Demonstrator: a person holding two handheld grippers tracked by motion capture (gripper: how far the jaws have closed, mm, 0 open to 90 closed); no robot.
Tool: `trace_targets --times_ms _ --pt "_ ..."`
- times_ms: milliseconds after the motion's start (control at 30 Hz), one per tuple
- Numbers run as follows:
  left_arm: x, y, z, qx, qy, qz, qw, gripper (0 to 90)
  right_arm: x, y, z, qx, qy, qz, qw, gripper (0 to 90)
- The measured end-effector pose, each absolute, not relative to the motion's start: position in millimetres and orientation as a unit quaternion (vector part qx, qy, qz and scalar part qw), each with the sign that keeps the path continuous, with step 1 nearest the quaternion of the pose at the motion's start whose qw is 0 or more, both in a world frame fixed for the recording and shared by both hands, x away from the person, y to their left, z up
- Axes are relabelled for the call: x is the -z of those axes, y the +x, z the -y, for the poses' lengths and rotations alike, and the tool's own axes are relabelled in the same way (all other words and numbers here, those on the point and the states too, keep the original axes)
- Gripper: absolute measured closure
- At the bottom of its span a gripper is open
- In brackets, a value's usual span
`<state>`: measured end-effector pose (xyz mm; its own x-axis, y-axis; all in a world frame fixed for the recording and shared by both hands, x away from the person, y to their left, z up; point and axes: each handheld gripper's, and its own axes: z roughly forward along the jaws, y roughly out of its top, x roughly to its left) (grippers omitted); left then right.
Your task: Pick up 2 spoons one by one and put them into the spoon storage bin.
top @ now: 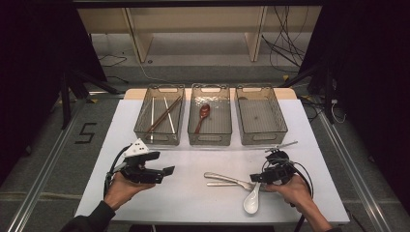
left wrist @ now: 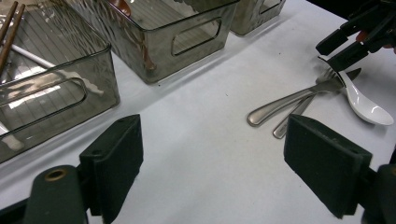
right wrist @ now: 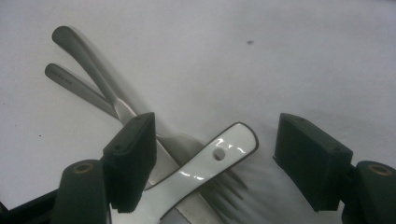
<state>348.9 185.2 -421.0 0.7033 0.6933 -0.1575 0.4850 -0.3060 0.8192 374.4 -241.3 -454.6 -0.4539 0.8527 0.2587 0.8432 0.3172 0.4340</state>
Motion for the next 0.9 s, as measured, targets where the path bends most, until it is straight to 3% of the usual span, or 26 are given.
trace_targets --times_ms 433,700,900 --pt "423 349 -183 -0.109 0.805 -0.364 0.455 19.3 461 376 239 -0.252 0.532 -0.808 -0.029 37.7" --pt "424 349 -182 -0.107 0.806 -0.364 0.454 19.3 462 379 233 -0.256 0.526 -0.811 -0.028 55.6" --pt "424 349 -182 -0.107 0.809 -0.363 0.451 19.4 462 383 223 -0.259 0.521 -0.813 -0.030 61.5"
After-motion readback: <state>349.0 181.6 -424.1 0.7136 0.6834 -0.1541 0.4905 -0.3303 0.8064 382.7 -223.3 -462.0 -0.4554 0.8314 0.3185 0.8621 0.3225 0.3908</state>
